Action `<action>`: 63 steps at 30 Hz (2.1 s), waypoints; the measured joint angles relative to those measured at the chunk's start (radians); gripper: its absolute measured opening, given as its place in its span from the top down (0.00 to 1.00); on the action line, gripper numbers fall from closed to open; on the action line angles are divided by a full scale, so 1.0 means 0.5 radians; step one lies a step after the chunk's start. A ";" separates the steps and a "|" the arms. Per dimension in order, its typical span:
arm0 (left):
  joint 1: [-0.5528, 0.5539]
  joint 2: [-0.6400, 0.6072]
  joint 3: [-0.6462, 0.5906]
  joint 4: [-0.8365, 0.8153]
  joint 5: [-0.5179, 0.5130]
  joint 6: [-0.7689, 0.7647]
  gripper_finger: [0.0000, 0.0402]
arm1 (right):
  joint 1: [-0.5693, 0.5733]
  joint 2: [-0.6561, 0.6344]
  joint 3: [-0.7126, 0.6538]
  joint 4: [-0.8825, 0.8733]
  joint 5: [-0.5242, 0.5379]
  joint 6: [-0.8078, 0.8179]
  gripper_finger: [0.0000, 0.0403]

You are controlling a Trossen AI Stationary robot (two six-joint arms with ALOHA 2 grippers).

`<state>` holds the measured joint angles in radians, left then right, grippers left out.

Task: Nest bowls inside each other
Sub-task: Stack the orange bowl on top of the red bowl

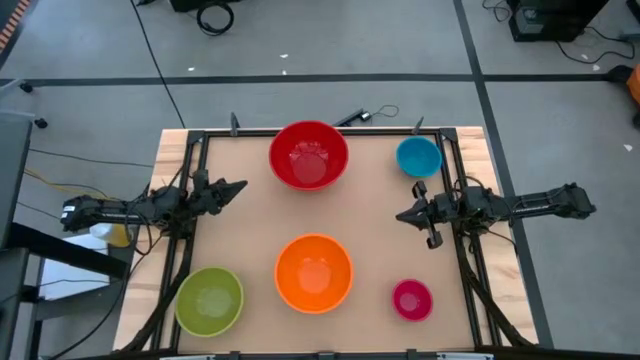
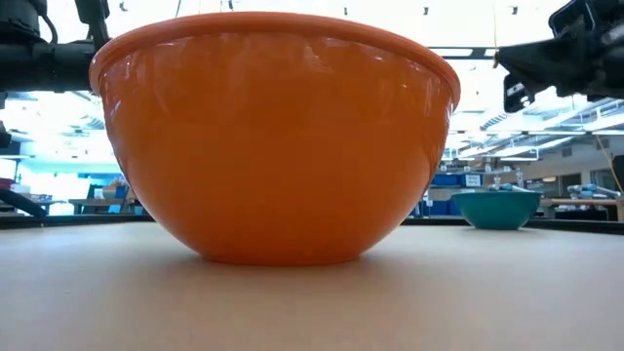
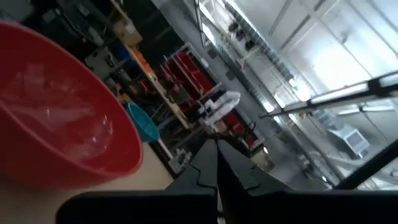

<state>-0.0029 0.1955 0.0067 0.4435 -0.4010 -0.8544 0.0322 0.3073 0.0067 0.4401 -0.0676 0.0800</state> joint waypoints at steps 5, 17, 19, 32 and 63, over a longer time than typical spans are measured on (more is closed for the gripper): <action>0.000 0.002 0.000 0.061 -0.315 0.146 0.99 | -0.007 -0.001 0.000 0.404 0.659 0.959 0.94; -0.053 0.483 0.220 0.064 -0.274 -0.082 0.99 | -0.284 0.167 0.000 -0.316 0.767 2.053 0.94; -0.025 0.587 0.262 0.063 -0.295 -0.052 0.99 | -0.292 0.230 0.000 -0.321 0.844 2.206 0.94; 0.222 0.943 0.563 -0.038 0.042 0.182 0.80 | -0.523 0.738 0.534 -0.219 0.432 1.594 0.93; 0.607 1.245 1.337 -1.567 0.432 0.957 0.53 | -0.944 2.197 2.078 -1.972 -0.228 1.389 0.60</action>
<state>0.3004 0.8181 0.6750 -0.3399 -0.1848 -0.3759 -0.4398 1.4059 1.0459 -0.5459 -0.1814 0.7744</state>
